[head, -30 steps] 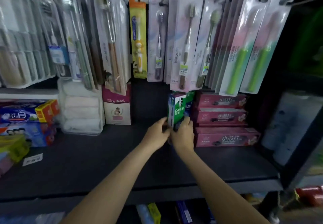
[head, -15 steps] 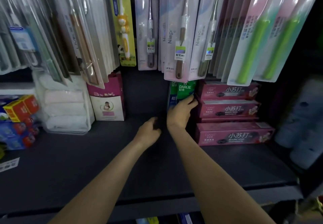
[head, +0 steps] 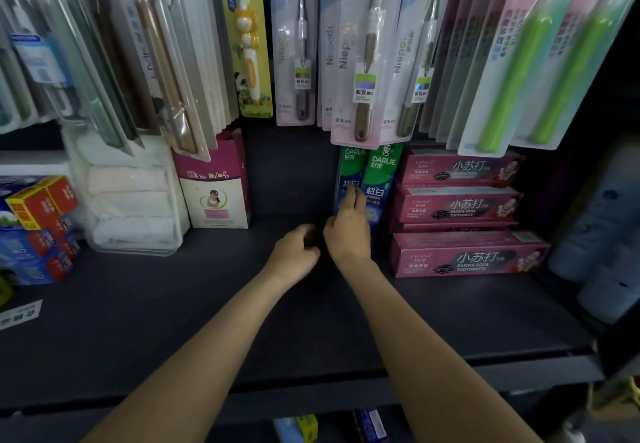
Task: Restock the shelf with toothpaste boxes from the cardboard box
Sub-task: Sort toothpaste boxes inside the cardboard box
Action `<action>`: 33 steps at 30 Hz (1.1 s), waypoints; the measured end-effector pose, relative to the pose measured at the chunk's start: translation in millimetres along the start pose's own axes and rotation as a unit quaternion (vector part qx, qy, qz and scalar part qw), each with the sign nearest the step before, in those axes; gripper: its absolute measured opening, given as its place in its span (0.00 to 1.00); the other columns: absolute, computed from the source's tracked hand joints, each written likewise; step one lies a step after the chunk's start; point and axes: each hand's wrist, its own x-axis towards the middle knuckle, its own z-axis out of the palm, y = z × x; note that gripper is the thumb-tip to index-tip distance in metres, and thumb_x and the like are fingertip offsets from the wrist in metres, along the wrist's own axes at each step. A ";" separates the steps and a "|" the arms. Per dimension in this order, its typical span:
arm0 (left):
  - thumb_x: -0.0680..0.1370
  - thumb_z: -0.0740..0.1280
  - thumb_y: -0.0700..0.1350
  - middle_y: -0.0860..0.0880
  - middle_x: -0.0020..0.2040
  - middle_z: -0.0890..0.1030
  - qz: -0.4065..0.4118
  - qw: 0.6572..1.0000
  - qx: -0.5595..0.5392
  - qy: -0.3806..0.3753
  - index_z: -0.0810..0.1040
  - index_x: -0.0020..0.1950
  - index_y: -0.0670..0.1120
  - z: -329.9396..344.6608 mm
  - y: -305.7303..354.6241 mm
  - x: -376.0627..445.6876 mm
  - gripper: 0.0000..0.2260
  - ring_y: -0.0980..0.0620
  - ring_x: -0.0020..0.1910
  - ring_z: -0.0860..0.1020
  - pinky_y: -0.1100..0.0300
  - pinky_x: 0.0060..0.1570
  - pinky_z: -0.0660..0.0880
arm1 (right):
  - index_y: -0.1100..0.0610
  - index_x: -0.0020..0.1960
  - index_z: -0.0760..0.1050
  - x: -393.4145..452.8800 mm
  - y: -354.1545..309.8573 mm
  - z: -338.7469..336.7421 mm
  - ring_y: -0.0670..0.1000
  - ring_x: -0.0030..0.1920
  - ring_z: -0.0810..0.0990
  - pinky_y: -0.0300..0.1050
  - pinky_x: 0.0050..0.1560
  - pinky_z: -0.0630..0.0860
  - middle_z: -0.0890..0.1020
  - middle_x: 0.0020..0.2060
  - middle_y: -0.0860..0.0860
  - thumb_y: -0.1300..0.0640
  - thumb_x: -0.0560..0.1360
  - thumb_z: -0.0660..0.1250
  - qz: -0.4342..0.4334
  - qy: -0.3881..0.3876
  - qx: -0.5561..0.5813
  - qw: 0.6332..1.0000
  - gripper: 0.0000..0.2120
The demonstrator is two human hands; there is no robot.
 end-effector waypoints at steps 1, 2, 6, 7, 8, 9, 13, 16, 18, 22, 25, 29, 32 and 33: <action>0.77 0.60 0.38 0.45 0.66 0.73 -0.002 1.000 0.001 0.000 0.63 0.72 0.47 -0.8 0.0 -1.0 0.23 0.46 0.60 0.75 0.58 0.57 0.71 | 0.64 0.75 0.52 0.1 1.3 -0.8 0.60 0.68 0.66 0.51 0.63 0.71 0.57 0.73 0.59 0.68 0.75 0.59 0.002 0.000 -0.012 1.000 0.30; 0.77 0.60 0.38 0.45 0.66 0.72 -0.004 1.000 0.003 0.000 0.63 0.72 0.47 -1.4 0.2 -2.5 0.23 0.46 0.60 0.75 0.58 0.58 0.71 | 0.64 0.74 0.53 0.0 2.6 -2.1 0.60 0.68 0.67 0.51 0.62 0.72 0.57 0.73 0.59 0.67 0.75 0.60 0.004 -0.004 -0.028 1.000 0.30; 0.77 0.60 0.37 0.46 0.68 0.71 0.004 1.000 0.011 0.007 0.64 0.71 0.45 -4.2 -1.2 -9.5 0.23 0.45 0.60 0.75 0.57 0.60 0.71 | 0.64 0.72 0.57 -1.4 8.3 -6.3 0.60 0.68 0.66 0.52 0.63 0.71 0.58 0.73 0.58 0.63 0.76 0.62 0.000 -0.060 -0.096 0.994 0.27; 0.77 0.60 0.37 0.46 0.69 0.70 0.006 1.000 0.014 0.006 0.64 0.71 0.45 -5.0 -1.8 -11.6 0.23 0.46 0.61 0.74 0.56 0.62 0.71 | 0.64 0.72 0.57 -2.2 10.4 -6.5 0.60 0.70 0.65 0.51 0.63 0.71 0.56 0.74 0.58 0.62 0.76 0.62 0.005 -0.090 -0.103 0.991 0.27; 0.77 0.60 0.37 0.46 0.69 0.69 0.007 1.000 0.015 0.005 0.64 0.71 0.45 -6.0 -2.3 -13.9 0.23 0.47 0.62 0.74 0.55 0.63 0.71 | 0.63 0.73 0.56 -3.0 12.7 -6.4 0.59 0.71 0.63 0.51 0.64 0.70 0.54 0.75 0.58 0.62 0.76 0.62 0.013 -0.121 -0.108 0.987 0.28; 0.77 0.60 0.37 0.47 0.70 0.69 0.007 1.000 0.012 0.005 0.64 0.72 0.46 -7.0 -2.8 -16.3 0.23 0.48 0.62 0.74 0.56 0.63 0.71 | 0.63 0.73 0.54 -3.8 15.2 -5.9 0.59 0.72 0.62 0.51 0.66 0.68 0.52 0.75 0.58 0.62 0.76 0.62 0.018 -0.147 -0.115 0.982 0.29; 0.77 0.59 0.37 0.47 0.69 0.70 0.011 1.000 0.004 0.015 0.64 0.71 0.46 -12.6 -7.8 -23.5 0.22 0.50 0.58 0.75 0.59 0.59 0.71 | 0.64 0.73 0.53 -2.0 19.2 -6.0 0.60 0.71 0.61 0.52 0.68 0.66 0.51 0.75 0.59 0.62 0.76 0.62 0.024 -0.162 -0.136 0.977 0.30; 0.77 0.59 0.36 0.47 0.68 0.70 0.009 1.000 -0.002 0.026 0.66 0.70 0.45 -16.6 -14.0 -27.4 0.21 0.49 0.57 0.76 0.58 0.60 0.72 | 0.64 0.72 0.56 -0.1 16.2 -9.1 0.61 0.70 0.64 0.51 0.67 0.67 0.53 0.74 0.60 0.62 0.76 0.62 0.033 -0.161 -0.118 0.979 0.27; 0.77 0.60 0.36 0.46 0.67 0.71 0.013 0.999 -0.011 0.045 0.67 0.69 0.44 -16.6 -16.4 -33.4 0.20 0.48 0.59 0.76 0.55 0.61 0.72 | 0.66 0.70 0.61 -4.8 9.5 -16.0 0.62 0.65 0.69 0.50 0.64 0.69 0.60 0.71 0.62 0.63 0.76 0.61 0.021 -0.143 -0.076 0.987 0.24; 0.75 0.60 0.34 0.45 0.61 0.77 0.118 0.984 -0.005 0.134 0.73 0.62 0.42 -12.3 -12.7 -68.1 0.16 0.48 0.56 0.77 0.55 0.59 0.74 | 0.65 0.60 0.73 -58.4 -13.3 -49.4 0.59 0.54 0.78 0.53 0.58 0.74 0.77 0.57 0.60 0.66 0.74 0.62 -0.098 -0.079 0.050 0.991 0.15; 0.71 0.59 0.33 0.46 0.48 0.79 0.244 0.956 -0.016 0.164 0.76 0.51 0.38 4.3 -24.6 -137.8 0.12 0.53 0.47 0.78 0.67 0.49 0.72 | 0.64 0.51 0.77 -144.7 -16.7 -79.2 0.51 0.42 0.81 0.44 0.47 0.77 0.81 0.44 0.53 0.66 0.72 0.61 -0.201 -0.071 0.138 0.967 0.10; 0.73 0.57 0.38 0.54 0.41 0.74 0.239 0.971 -0.001 0.032 0.76 0.44 0.41 52.9 -100.6 -238.8 0.08 0.60 0.39 0.73 0.72 0.42 0.67 | 0.63 0.44 0.77 -264.9 25.9 -85.2 0.45 0.35 0.77 0.35 0.39 0.71 0.80 0.35 0.50 0.63 0.74 0.58 -0.202 -0.110 0.149 0.962 0.09; 0.76 0.57 0.40 0.50 0.48 0.77 0.094 0.984 0.064 -0.139 0.76 0.52 0.43 100.0 -177.5 -280.1 0.10 0.53 0.46 0.77 0.62 0.46 0.72 | 0.61 0.44 0.77 -340.6 85.4 -37.3 0.49 0.38 0.76 0.40 0.39 0.69 0.81 0.36 0.53 0.60 0.73 0.59 -0.115 -0.302 0.065 0.944 0.09; 0.77 0.58 0.39 0.48 0.54 0.76 0.041 0.974 0.104 -0.199 0.75 0.57 0.43 113.9 -200.3 -287.7 0.11 0.49 0.49 0.77 0.58 0.48 0.72 | 0.61 0.45 0.77 -361.6 107.4 -14.8 0.51 0.41 0.78 0.44 0.42 0.71 0.81 0.39 0.56 0.60 0.75 0.59 -0.066 -0.398 0.023 0.915 0.09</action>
